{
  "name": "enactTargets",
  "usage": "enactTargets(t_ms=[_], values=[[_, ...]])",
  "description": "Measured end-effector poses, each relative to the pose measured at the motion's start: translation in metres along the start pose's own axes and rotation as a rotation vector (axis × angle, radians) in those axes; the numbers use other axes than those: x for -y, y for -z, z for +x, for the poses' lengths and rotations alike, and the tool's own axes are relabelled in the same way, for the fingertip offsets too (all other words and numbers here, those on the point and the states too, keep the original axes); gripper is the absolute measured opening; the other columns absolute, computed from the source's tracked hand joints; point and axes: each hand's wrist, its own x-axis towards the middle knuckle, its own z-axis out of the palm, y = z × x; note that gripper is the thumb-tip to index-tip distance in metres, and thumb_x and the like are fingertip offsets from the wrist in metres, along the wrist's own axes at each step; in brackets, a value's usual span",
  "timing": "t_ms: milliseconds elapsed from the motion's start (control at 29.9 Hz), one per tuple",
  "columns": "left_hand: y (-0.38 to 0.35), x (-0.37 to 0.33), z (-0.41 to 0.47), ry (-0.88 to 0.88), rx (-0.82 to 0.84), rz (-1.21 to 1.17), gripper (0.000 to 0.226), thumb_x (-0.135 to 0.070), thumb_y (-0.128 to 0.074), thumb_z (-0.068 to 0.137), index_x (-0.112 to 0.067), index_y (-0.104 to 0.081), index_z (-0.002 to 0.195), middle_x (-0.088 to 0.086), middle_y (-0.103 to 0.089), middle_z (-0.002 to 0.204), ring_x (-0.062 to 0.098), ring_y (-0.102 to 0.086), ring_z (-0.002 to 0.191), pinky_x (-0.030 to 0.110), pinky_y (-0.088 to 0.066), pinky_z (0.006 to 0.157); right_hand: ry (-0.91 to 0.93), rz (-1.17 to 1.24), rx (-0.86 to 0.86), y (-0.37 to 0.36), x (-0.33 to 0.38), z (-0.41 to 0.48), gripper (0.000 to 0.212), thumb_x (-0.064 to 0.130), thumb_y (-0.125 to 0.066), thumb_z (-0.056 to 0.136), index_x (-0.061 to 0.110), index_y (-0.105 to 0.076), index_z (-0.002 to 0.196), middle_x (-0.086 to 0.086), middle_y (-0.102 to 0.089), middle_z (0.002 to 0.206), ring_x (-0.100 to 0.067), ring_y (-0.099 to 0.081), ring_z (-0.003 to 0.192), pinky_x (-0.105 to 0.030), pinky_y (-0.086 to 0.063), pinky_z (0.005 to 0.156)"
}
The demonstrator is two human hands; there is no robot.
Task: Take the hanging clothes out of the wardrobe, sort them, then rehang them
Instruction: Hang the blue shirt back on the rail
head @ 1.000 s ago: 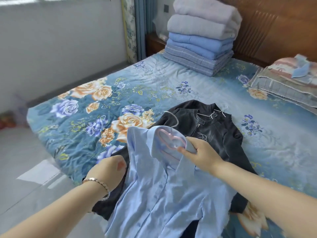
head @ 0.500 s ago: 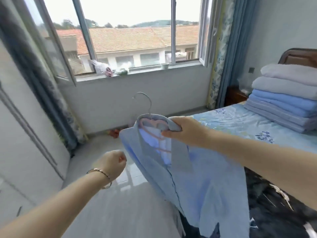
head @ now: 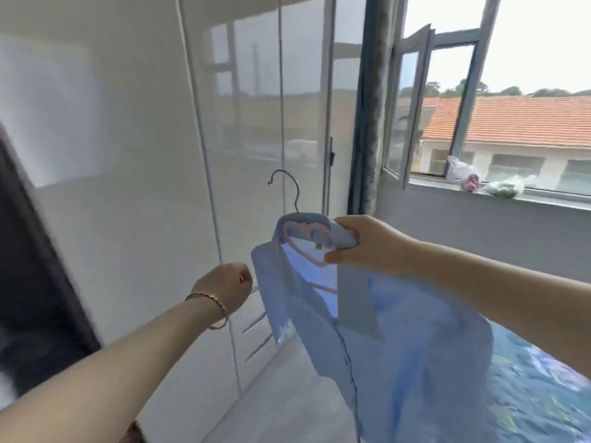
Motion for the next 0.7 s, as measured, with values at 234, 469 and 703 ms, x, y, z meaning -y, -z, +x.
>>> enactTargets(t_ms=[234,469,703], values=[[0.07,0.114,-0.073,0.366,-0.119,-0.008,0.021,-0.016,-0.041,0.09,-0.019,-0.061,0.094,0.001,-0.064,0.105,0.022,-0.06,0.097,0.034,-0.05,0.087,0.209,0.053,0.202,-0.07,0.101,0.061,0.018,0.003,-0.067,0.078,0.013,-0.052,0.075,0.001,-0.045,0.066,-0.013,-0.04,0.06,-0.018,-0.03,0.051],[0.144,0.222,-0.112,0.59,-0.256,-0.02,0.02,-0.014,-0.04,0.091,-0.021,-0.054,0.078,0.005,-0.066,0.097,0.024,-0.063,0.093,0.031,-0.051,0.082,0.295,0.082,0.218,-0.156,0.202,0.137,0.02,0.001,-0.063,0.079,0.01,-0.048,0.071,-0.001,-0.041,0.064,-0.013,-0.036,0.056,-0.023,-0.026,0.049],[0.243,0.295,-0.097,0.689,-0.441,0.026,0.032,-0.005,-0.038,0.091,-0.01,-0.054,0.064,0.005,-0.057,0.071,0.027,-0.064,0.083,0.023,-0.039,0.056,0.25,-0.004,0.155,-0.208,0.311,0.238,0.029,0.001,-0.059,0.078,0.012,-0.041,0.058,-0.001,-0.038,0.058,-0.016,-0.036,0.053,-0.023,-0.026,0.047]])
